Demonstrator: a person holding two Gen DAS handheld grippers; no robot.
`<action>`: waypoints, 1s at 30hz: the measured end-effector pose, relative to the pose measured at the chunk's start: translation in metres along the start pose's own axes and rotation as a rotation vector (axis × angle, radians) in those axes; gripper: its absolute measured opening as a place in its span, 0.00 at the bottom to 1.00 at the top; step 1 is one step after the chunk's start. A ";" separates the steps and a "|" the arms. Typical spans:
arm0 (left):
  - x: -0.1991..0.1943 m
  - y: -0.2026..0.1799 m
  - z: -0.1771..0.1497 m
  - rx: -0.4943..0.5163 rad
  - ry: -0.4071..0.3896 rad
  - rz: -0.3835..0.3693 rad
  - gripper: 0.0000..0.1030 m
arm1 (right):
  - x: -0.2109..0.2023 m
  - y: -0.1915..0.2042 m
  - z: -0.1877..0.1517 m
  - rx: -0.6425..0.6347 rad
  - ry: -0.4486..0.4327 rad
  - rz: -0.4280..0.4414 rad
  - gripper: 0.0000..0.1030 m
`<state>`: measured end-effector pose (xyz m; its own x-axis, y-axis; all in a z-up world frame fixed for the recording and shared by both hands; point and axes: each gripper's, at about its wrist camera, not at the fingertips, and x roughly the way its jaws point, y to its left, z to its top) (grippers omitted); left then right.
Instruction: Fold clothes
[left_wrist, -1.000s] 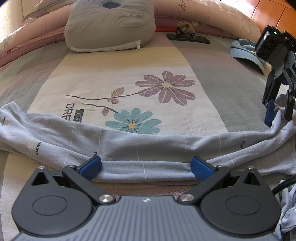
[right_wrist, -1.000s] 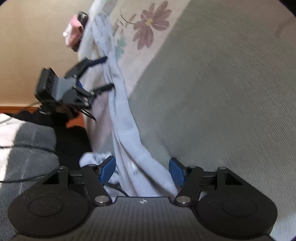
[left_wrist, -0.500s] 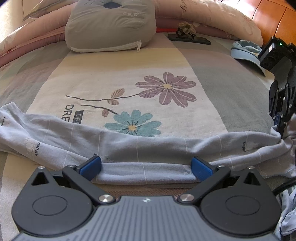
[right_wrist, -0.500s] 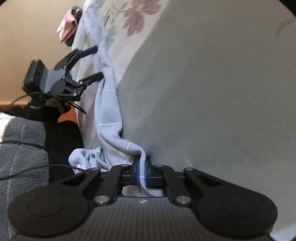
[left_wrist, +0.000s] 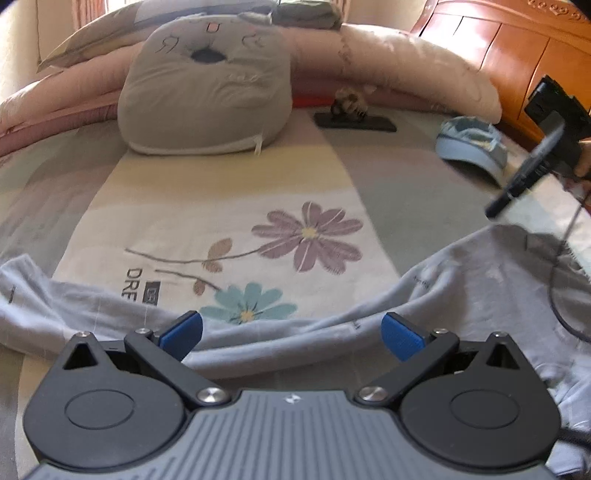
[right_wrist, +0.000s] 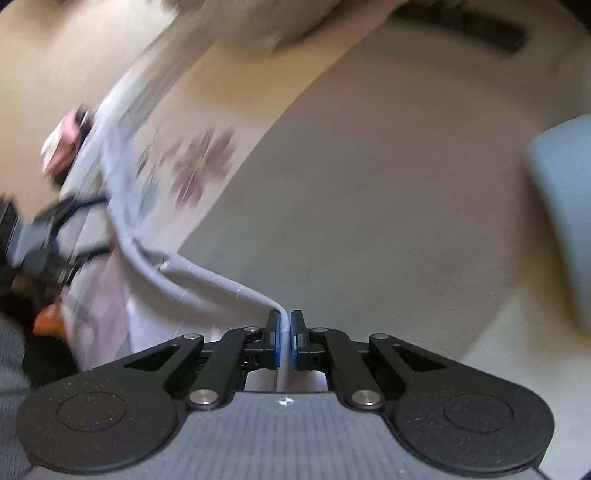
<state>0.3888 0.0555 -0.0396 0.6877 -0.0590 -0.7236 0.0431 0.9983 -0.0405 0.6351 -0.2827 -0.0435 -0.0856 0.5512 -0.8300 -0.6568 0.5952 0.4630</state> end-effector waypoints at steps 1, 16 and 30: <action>0.000 -0.001 0.001 0.000 0.001 -0.003 0.99 | -0.008 -0.003 0.002 0.011 -0.040 -0.024 0.03; 0.000 -0.003 -0.004 0.005 0.030 -0.014 0.99 | -0.043 -0.021 -0.046 0.071 -0.028 -0.131 0.38; 0.002 -0.021 -0.001 0.058 0.054 -0.030 0.99 | -0.034 0.007 -0.092 -0.052 -0.060 -0.377 0.02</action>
<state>0.3885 0.0346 -0.0413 0.6451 -0.0870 -0.7591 0.1064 0.9940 -0.0236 0.5642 -0.3509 -0.0407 0.2123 0.3337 -0.9185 -0.6712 0.7329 0.1112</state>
